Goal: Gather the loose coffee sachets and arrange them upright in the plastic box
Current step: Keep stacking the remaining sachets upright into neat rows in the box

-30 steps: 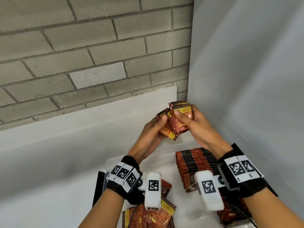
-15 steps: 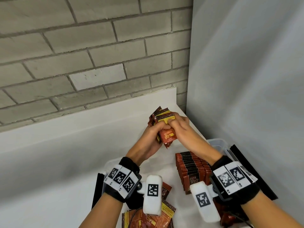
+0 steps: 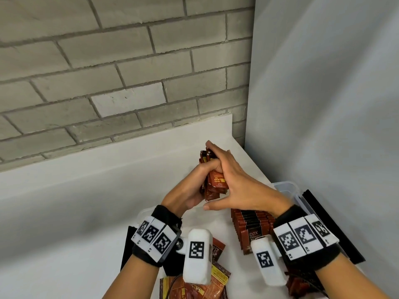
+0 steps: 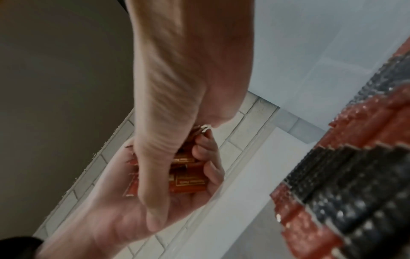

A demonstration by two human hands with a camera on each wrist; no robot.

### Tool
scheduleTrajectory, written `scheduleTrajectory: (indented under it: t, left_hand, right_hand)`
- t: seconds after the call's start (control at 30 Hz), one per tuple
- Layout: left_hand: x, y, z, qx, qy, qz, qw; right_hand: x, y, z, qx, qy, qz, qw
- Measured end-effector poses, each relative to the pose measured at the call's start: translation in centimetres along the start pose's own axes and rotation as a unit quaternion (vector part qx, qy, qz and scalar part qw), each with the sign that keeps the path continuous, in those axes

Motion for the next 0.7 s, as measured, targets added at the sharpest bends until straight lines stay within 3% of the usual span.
scheduleTrajectory:
  t: [0.17, 0.33, 0.57, 0.7]
  left_hand:
    - [-0.1, 0.4, 0.2, 0.016, 0.026, 0.016, 0.999]
    - [-0.4, 0.9, 0.1, 0.066, 0.102, 0.011, 0.993]
    - [-0.2, 0.8, 0.0, 0.007, 0.072, 0.037, 0.997]
    - [0.0, 0.8, 0.1, -0.002, 0.081, 0.055, 0.995]
  right_hand:
    - [-0.7, -0.4, 0.4, -0.054, -0.058, -0.013, 0.997]
    - [-0.4, -0.5, 1.6, -0.127, -0.012, 0.03, 0.991]
    - [-1.8, -0.3, 0.4, -0.049, -0.029, -0.024, 0.998]
    - [-1.9, -0.4, 0.5, -0.072, -0.044, -0.023, 0.996]
Point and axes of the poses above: each hand's wrist, its own y-axis away from the middle knuckle, its own z-axis out of the back of the hand, x = y × z, the point moved 6 cm from there along -y, towards the middle knuckle, and after that the axes turned 3 degrees about y, right-handed, at the moved point
